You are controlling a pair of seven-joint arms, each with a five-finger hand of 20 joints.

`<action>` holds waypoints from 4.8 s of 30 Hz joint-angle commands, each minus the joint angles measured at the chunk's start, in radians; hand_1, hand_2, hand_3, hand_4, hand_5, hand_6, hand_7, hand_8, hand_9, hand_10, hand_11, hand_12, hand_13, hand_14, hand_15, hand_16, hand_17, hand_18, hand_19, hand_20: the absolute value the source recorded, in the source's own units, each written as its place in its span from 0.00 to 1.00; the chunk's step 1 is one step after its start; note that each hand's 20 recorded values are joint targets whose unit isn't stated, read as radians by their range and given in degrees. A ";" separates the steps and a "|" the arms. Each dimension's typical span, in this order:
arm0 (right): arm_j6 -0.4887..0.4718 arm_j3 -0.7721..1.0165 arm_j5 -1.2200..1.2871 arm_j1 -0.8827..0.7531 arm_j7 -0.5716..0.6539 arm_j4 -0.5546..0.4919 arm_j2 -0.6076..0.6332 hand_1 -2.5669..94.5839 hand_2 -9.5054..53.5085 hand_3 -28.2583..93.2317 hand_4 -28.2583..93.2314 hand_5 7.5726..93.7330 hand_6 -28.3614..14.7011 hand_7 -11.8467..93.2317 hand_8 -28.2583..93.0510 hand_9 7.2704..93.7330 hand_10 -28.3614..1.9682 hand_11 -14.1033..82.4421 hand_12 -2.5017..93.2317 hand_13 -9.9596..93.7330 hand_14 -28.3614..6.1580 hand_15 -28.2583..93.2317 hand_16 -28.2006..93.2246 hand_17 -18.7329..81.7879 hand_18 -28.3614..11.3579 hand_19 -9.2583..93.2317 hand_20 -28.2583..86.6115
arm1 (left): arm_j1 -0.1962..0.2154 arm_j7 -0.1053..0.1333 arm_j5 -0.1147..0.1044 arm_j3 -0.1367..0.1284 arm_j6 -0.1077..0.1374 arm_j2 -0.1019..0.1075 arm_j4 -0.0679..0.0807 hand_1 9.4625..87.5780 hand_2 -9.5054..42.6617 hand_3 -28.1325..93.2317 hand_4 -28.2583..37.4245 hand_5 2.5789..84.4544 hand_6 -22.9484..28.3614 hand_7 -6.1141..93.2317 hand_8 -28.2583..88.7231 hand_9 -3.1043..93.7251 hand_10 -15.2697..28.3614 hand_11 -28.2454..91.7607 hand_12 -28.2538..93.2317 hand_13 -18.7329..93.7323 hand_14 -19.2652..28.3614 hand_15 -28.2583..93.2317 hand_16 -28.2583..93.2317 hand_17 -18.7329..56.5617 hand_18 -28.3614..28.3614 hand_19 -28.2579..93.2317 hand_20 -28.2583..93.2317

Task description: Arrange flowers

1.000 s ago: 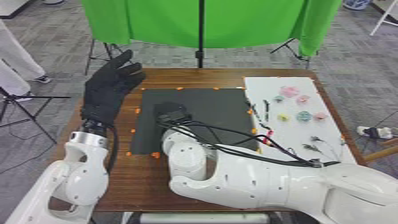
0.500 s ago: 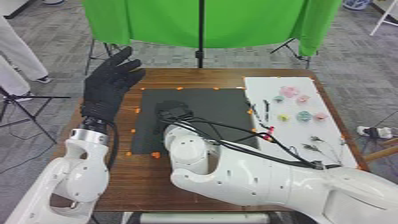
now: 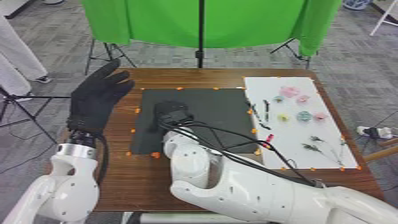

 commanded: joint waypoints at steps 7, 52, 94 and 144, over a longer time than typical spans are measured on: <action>-0.223 0.155 -0.084 -0.214 -0.062 -0.009 -0.028 0.34 0.11 0.73 0.01 0.88 0.53 0.23 0.14 0.92 0.46 0.65 0.25 0.86 0.46 0.90 0.39 0.60 0.00 1.00 0.75 | 0.095 -0.029 0.005 -0.025 0.034 -0.025 -0.013 0.21 0.33 0.88 0.08 0.47 0.65 0.21 0.15 0.43 0.82 0.46 0.33 0.41 0.99 0.69 0.16 0.15 0.96 0.70 0.31; -0.039 0.369 0.069 -0.209 -0.032 -0.321 0.302 0.30 0.13 0.77 0.03 0.82 0.54 0.25 0.14 0.84 0.32 0.52 0.21 0.78 0.38 0.86 0.37 0.53 0.00 0.99 0.61 | 0.219 0.063 -0.032 -0.095 0.071 -0.018 -0.027 0.20 0.33 0.88 0.07 0.47 0.64 0.21 0.16 0.42 0.82 0.45 0.32 0.41 0.98 0.68 0.16 0.16 0.99 0.72 0.33; -0.045 0.921 0.108 -0.853 0.214 -0.357 0.794 0.37 0.07 0.84 0.03 0.70 0.57 0.24 0.14 0.73 0.26 0.51 0.20 0.70 0.31 0.87 0.33 0.45 0.00 0.94 0.60 | 0.265 0.108 -0.050 -0.069 0.089 -0.015 -0.038 0.21 0.32 0.88 0.06 0.44 0.62 0.20 0.16 0.42 0.82 0.46 0.33 0.41 0.99 0.68 0.16 0.15 0.99 0.72 0.32; -0.165 0.162 -0.093 -0.163 -0.038 -0.207 0.205 0.55 0.00 0.84 0.01 0.98 0.60 0.27 0.33 0.97 0.51 0.62 0.25 0.87 0.53 0.91 0.38 0.61 0.03 1.00 0.75 | 0.285 0.036 -0.020 -0.115 0.093 -0.041 -0.072 0.21 0.32 0.88 0.07 0.44 0.63 0.21 0.15 0.42 0.82 0.46 0.33 0.41 0.99 0.69 0.16 0.15 0.98 0.72 0.32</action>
